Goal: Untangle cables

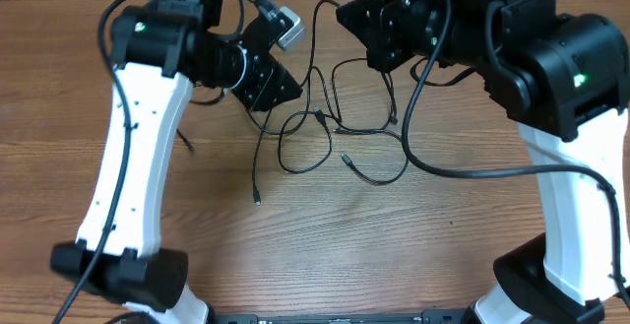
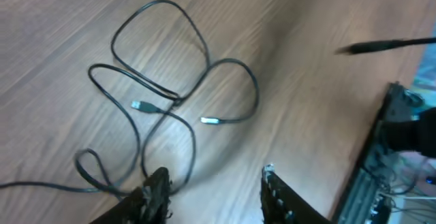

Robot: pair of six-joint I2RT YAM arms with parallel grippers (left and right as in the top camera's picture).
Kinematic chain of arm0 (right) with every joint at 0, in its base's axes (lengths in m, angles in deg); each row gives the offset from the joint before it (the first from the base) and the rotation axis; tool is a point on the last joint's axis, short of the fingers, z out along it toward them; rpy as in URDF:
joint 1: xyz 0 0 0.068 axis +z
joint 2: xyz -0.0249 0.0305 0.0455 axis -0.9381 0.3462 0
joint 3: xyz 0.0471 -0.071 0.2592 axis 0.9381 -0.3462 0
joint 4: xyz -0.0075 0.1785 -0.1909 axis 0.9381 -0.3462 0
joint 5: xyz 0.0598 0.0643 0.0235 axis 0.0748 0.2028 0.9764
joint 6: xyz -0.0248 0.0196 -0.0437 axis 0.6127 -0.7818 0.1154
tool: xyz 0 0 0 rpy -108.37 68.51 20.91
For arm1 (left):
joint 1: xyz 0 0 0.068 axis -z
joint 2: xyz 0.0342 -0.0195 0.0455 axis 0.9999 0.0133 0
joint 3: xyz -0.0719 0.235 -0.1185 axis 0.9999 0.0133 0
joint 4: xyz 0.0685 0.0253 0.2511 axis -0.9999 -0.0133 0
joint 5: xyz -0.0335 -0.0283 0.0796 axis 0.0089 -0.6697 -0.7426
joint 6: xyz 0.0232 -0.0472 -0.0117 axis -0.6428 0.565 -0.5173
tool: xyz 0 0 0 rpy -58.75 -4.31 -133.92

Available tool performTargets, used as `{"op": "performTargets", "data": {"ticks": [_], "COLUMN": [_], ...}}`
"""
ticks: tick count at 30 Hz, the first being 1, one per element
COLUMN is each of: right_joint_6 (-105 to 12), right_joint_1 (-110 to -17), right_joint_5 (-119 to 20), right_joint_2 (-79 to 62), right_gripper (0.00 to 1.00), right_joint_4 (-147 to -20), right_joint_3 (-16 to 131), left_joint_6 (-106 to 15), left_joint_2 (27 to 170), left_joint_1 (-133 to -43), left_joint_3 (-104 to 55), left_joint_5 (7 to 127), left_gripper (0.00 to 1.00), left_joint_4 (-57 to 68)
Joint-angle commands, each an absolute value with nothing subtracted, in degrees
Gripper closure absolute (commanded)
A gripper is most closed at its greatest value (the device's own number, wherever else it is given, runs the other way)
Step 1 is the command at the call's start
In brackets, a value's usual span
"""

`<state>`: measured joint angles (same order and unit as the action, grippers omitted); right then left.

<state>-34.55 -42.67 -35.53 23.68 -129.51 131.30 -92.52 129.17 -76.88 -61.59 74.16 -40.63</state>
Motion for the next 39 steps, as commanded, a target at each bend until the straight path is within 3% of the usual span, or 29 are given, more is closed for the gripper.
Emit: {"op": "performTargets", "data": {"ticks": [1, 5, 8, 10, 11, 13, 24, 30, 39], "right_joint_6": [-37.0, -37.1, -37.1, -37.2, -37.3, -37.4, -36.9, -33.8, -30.6], "right_joint_1": [-42.9, -42.9, -42.9, -42.9, -42.9, -42.9, -43.2, -43.2, -43.2], "right_joint_5": [-28.3, -21.2, -15.6, -13.2, -12.5, -12.6, -19.6, -26.5, -29.9], "right_joint_2": [20.8, 20.4, 20.4, 20.4, 20.4, 20.4, 20.2, 20.2, 21.6], "right_gripper": [0.96, 0.96, 0.96, 0.96, 0.96, 0.96, 0.96, 0.96, 0.96], "right_joint_4": [-129.2, -129.2, -129.1, -128.7, -128.4, -127.9, -135.3, -142.4, -145.7], "right_joint_3": [133.0, 133.0, 133.0, 133.0, 133.0, 133.0, 132.8, 132.8, 132.8], "left_joint_6": [-94.7, -96.5, -97.0, -97.0, -97.0, -97.0, -87.3, -81.5, -80.8], "left_joint_2": [130.7, 131.6, 131.7, 131.7, 131.8, 132.0, 132.3, 132.2, 132.0], "left_joint_1": [-76.9, -76.8, -76.8, -76.7, -76.7, -76.7, -78.3, -82.1, -83.0], "left_joint_3": [-61.5, -61.5, -61.5, -61.5, -61.5, -61.5, -61.6, -65.0, -77.3], "left_joint_5": [73.6, 75.5, 76.9, 76.9, 76.9, 76.5, 65.8, 72.3, 81.2], "left_gripper": [0.51, 0.44, 0.64, 0.6, 0.64, 0.96, 0.96, 0.96, 0.96], "left_joint_4": [-38.4, -36.6, -35.9, -35.7, -35.7, -35.6, -31.9, -26.5, -29.2]}}
